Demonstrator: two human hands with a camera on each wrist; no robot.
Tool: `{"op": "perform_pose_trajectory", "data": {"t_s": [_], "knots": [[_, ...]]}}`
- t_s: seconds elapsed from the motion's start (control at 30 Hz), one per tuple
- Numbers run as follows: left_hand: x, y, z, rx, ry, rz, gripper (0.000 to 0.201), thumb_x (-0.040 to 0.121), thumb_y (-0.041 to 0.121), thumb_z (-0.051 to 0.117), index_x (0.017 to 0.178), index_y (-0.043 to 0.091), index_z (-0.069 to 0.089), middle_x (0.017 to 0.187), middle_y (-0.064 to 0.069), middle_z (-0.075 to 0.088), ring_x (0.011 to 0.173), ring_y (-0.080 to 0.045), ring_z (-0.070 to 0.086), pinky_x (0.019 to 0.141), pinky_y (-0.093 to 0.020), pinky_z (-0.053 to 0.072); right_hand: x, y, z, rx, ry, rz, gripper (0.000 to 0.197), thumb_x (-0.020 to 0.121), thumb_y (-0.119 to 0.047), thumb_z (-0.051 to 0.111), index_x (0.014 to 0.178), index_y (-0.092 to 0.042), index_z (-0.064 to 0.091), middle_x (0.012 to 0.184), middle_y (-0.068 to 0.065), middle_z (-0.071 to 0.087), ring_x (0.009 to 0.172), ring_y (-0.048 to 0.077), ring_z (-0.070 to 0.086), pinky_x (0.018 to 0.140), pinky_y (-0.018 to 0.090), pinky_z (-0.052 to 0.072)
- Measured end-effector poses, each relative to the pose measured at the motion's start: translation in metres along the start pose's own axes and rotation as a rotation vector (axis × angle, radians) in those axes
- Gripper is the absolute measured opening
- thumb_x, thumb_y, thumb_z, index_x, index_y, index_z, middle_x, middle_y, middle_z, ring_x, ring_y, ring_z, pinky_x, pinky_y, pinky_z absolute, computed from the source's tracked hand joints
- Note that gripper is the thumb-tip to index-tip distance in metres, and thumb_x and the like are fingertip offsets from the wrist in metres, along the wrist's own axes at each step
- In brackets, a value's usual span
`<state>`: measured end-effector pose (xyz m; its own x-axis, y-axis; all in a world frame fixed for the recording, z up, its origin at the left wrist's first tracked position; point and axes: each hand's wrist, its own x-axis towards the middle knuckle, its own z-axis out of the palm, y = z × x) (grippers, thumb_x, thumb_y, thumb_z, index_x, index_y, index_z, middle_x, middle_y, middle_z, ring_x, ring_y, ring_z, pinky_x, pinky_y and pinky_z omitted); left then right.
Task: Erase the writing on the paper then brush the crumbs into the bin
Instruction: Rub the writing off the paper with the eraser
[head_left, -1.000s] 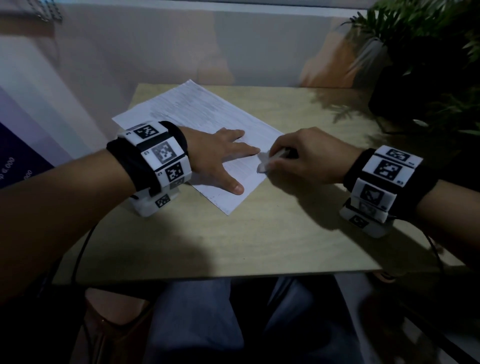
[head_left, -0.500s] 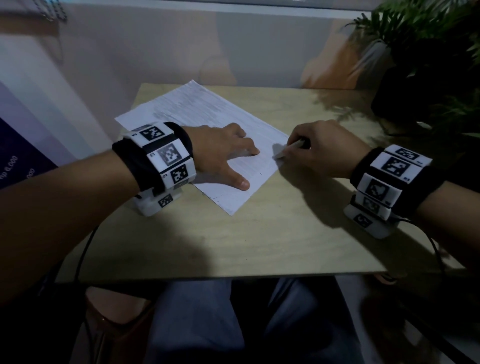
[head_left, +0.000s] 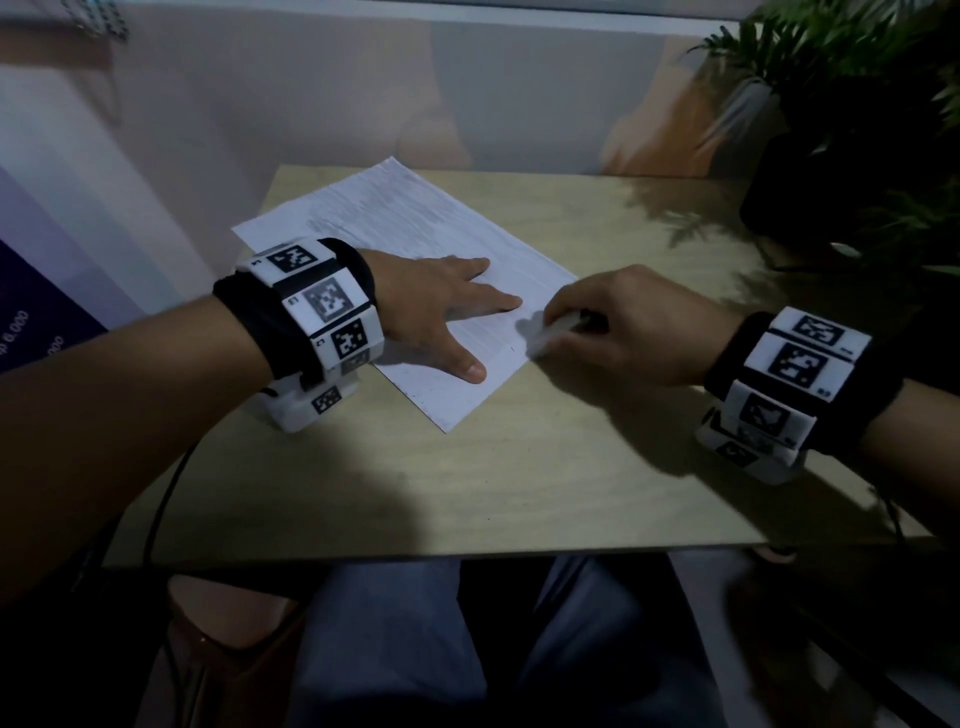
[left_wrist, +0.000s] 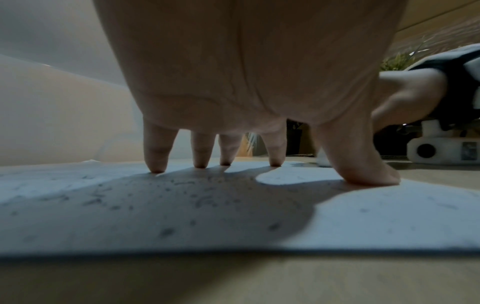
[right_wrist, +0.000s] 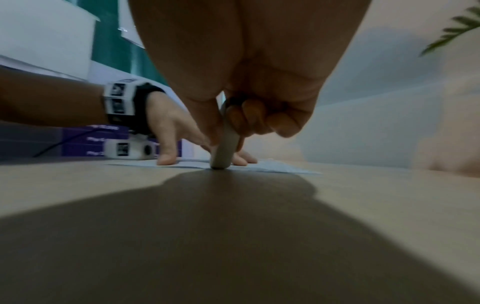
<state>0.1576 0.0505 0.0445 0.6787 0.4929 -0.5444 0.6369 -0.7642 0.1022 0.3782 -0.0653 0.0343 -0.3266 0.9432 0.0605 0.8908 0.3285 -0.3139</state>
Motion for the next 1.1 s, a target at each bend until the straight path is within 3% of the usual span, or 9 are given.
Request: {"op": "perform_pose_trajectory", "data": {"t_s": [0.07, 0.2, 0.33, 0.5, 0.57, 0.67, 0.93, 1.03, 1.1], "knots": [[0.000, 0.000, -0.001, -0.004, -0.004, -0.001, 0.099, 0.082, 0.074, 0.061, 0.157, 0.055, 0.000, 0.169, 0.008, -0.019, 0.156, -0.015, -0.012, 0.126, -0.053, 0.006, -0.002, 0.000, -0.001, 0.038, -0.020, 0.045, 0.038, 0.089, -0.058, 0.063, 0.099, -0.023, 0.072, 0.087, -0.004, 0.072, 0.077, 0.018, 0.062, 0.073, 0.033, 0.048], [-0.001, 0.001, -0.002, 0.003, -0.016, -0.001, 0.099, 0.082, 0.074, 0.061, 0.157, 0.055, -0.001, 0.169, 0.007, -0.020, 0.156, -0.016, -0.012, 0.126, -0.053, 0.005, 0.003, 0.015, -0.004, -0.138, 0.084, 0.205, 0.027, 0.092, -0.047, 0.062, 0.092, -0.021, 0.068, 0.086, 0.004, 0.069, 0.083, 0.031, 0.061, 0.072, 0.042, 0.050], [-0.001, 0.001, -0.002, 0.007, -0.014, 0.004, 0.100, 0.082, 0.073, 0.061, 0.158, 0.054, -0.001, 0.169, 0.006, -0.020, 0.156, -0.016, -0.012, 0.126, -0.052, 0.005, -0.001, -0.003, 0.003, -0.077, 0.013, 0.060, 0.028, 0.093, -0.047, 0.062, 0.096, -0.020, 0.069, 0.084, 0.001, 0.069, 0.076, 0.026, 0.060, 0.070, 0.038, 0.048], [-0.002, 0.002, -0.002, -0.005, -0.015, -0.003, 0.100, 0.080, 0.075, 0.060, 0.158, 0.054, 0.000, 0.169, 0.007, -0.020, 0.156, -0.016, -0.012, 0.127, -0.051, 0.005, 0.002, 0.016, -0.007, -0.113, 0.052, 0.229, 0.027, 0.093, -0.047, 0.062, 0.094, -0.021, 0.070, 0.087, 0.002, 0.070, 0.082, 0.028, 0.060, 0.069, 0.036, 0.045], [-0.003, 0.001, -0.002, -0.010, -0.016, -0.002, 0.100, 0.081, 0.074, 0.061, 0.158, 0.054, 0.000, 0.169, 0.007, -0.020, 0.156, -0.015, -0.012, 0.127, -0.051, 0.005, 0.002, 0.015, -0.004, -0.153, 0.083, 0.193, 0.026, 0.093, -0.046, 0.060, 0.094, -0.020, 0.067, 0.087, 0.005, 0.069, 0.082, 0.031, 0.061, 0.069, 0.038, 0.046], [-0.003, 0.002, -0.003, -0.006, -0.017, -0.005, 0.099, 0.083, 0.072, 0.062, 0.158, 0.054, 0.000, 0.169, 0.008, -0.020, 0.156, -0.015, -0.011, 0.127, -0.050, 0.005, -0.003, 0.003, 0.000, -0.024, -0.013, 0.083, 0.035, 0.090, -0.055, 0.063, 0.099, -0.021, 0.069, 0.084, -0.001, 0.068, 0.075, 0.022, 0.060, 0.069, 0.035, 0.047], [-0.004, 0.003, 0.000, -0.013, 0.007, 0.000, 0.103, 0.072, 0.085, 0.049, 0.158, 0.053, 0.003, 0.170, 0.006, -0.016, 0.157, -0.019, -0.006, 0.127, -0.049, 0.007, 0.000, 0.017, 0.000, -0.175, 0.083, 0.202, 0.028, 0.093, -0.046, 0.054, 0.097, -0.020, 0.063, 0.093, 0.006, 0.067, 0.084, 0.032, 0.059, 0.070, 0.039, 0.046], [-0.004, 0.006, 0.000, -0.013, 0.060, 0.020, 0.096, 0.080, 0.076, 0.060, 0.159, 0.049, 0.012, 0.171, 0.001, -0.008, 0.157, -0.024, 0.002, 0.126, -0.048, 0.013, -0.004, -0.004, 0.001, -0.047, 0.091, 0.073, 0.043, 0.088, -0.058, 0.045, 0.104, -0.021, 0.063, 0.080, -0.004, 0.063, 0.074, 0.025, 0.059, 0.067, 0.036, 0.047], [-0.005, 0.007, -0.001, -0.034, 0.055, 0.031, 0.095, 0.083, 0.068, 0.066, 0.158, 0.050, 0.012, 0.170, 0.001, -0.007, 0.157, -0.024, 0.002, 0.125, -0.049, 0.014, -0.003, -0.011, 0.003, 0.026, 0.034, 0.022, 0.039, 0.091, -0.058, 0.052, 0.107, -0.024, 0.063, 0.077, -0.010, 0.061, 0.068, 0.014, 0.054, 0.066, 0.030, 0.044]]}}
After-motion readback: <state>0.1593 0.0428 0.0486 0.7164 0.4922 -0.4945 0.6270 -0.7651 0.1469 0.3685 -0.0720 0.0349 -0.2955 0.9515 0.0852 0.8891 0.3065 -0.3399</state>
